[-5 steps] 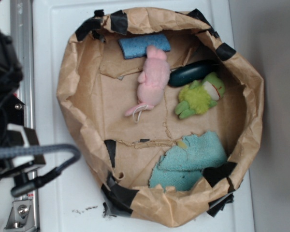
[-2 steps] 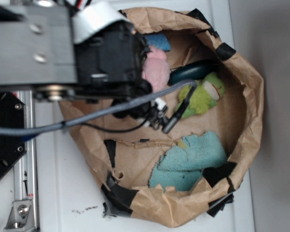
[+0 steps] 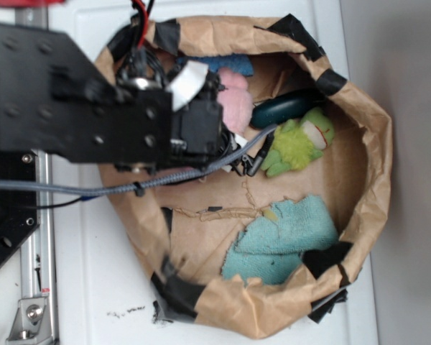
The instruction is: Grab the pink bunny.
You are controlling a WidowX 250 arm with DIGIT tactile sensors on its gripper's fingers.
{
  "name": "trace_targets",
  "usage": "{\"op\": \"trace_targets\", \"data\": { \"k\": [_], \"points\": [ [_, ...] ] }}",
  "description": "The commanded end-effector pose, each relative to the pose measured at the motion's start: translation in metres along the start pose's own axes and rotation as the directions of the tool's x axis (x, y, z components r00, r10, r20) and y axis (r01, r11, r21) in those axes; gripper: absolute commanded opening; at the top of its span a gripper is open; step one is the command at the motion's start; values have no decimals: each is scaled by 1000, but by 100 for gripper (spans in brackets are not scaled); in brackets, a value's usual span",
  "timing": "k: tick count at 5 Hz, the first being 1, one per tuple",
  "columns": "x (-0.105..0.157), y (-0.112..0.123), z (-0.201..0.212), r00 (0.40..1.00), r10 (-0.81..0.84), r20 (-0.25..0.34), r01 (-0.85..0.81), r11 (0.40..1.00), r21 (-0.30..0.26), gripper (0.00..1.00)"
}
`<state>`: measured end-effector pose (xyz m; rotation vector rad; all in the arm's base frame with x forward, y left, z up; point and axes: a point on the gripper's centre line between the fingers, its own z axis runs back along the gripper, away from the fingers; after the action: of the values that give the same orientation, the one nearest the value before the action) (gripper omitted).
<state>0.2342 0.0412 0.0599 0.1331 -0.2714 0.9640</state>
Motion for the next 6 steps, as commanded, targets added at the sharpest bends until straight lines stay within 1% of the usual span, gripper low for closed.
{"op": "trace_targets", "data": {
  "k": [1, 2, 3, 4, 5, 6],
  "points": [
    [23, 0, -12, 1000, -22, 0, 21, 995, -99, 100],
    [36, -21, -18, 978, -197, -68, 180, 963, -202, 100],
    [33, -23, -18, 941, -321, -104, 291, 929, -230, 100],
    [31, -26, -20, 920, -377, -102, 353, 915, -197, 82],
    [28, -23, -16, 922, -377, -92, 359, 918, -166, 0],
    [20, -23, -12, 916, -391, -92, 380, 918, -113, 0]
  ]
}}
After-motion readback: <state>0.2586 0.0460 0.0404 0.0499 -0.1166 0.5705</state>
